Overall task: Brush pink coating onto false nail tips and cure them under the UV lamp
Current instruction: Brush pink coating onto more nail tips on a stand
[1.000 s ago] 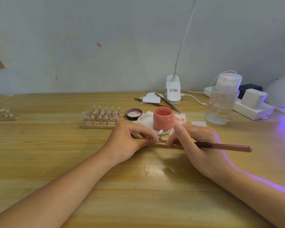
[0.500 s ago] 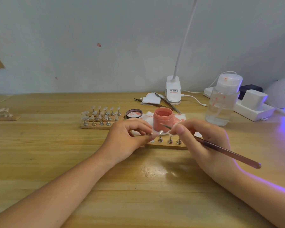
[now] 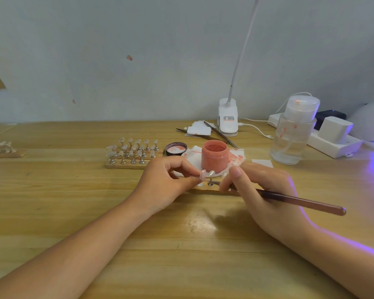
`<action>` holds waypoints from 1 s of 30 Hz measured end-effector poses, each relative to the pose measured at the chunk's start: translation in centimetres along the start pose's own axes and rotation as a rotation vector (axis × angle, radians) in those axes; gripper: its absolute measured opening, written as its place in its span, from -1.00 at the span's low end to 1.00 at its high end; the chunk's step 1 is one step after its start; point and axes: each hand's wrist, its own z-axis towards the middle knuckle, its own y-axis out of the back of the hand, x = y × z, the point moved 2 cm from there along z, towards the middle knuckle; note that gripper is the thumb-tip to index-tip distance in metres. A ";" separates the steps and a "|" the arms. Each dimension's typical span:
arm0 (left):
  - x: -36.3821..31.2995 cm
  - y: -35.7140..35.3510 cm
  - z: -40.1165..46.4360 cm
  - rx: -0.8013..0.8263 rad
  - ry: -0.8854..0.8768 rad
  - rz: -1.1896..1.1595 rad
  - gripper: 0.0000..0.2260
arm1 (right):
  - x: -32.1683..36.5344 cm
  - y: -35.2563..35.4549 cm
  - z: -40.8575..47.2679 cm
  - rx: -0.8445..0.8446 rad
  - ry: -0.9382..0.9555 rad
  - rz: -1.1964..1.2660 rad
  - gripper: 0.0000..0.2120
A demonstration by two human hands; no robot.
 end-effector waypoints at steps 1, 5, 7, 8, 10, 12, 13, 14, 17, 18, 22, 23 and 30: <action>0.1 0.0 0.0 -0.001 0.002 -0.004 -0.84 | 0.0 0.0 0.1 -0.011 0.003 -0.021 -0.74; 0.1 -0.1 0.1 0.002 -0.014 -0.001 -0.80 | -0.2 -0.2 0.1 0.042 -0.010 -0.027 -0.77; 0.1 -0.1 0.1 0.003 -0.015 0.008 -0.82 | -0.1 -0.1 0.0 0.030 0.012 -0.005 -0.77; 0.1 0.0 0.1 0.003 -0.013 0.011 -0.83 | 0.0 0.0 0.0 0.003 0.028 -0.001 -0.79; 0.0 -0.1 0.0 -0.003 -0.007 0.021 -0.82 | 0.1 0.3 0.1 -0.056 0.035 0.027 -0.86; -0.1 -0.1 0.0 -0.016 0.000 0.036 -0.82 | 0.0 0.4 0.1 -0.104 -0.031 0.105 -0.98; -0.1 -0.1 0.0 -0.020 0.003 0.043 -0.82 | -0.1 0.4 0.0 -0.109 -0.072 0.143 -0.96; -0.1 -0.1 0.0 -0.021 0.004 0.049 -0.82 | -0.1 0.3 -0.1 -0.097 -0.106 0.167 -0.93; -0.2 -0.1 0.0 -0.030 0.002 0.052 -0.82 | -0.2 0.2 -0.2 -0.071 -0.156 0.143 -0.84; -0.1 0.0 0.0 -0.038 0.003 0.054 -0.81 | -0.1 0.2 -0.2 -0.070 -0.161 0.132 -0.84; -0.1 0.0 -0.1 -0.056 0.011 0.065 -0.80 | -0.3 0.1 -0.2 -0.057 -0.138 0.065 -0.86; -0.1 0.0 -0.1 -0.055 0.010 0.064 -0.81 | -0.3 0.0 -0.2 -0.033 -0.105 0.034 -0.87; 0.0 0.0 0.1 -0.049 0.005 0.067 -0.87 | 0.0 -0.1 0.1 0.040 -0.019 -0.072 -0.86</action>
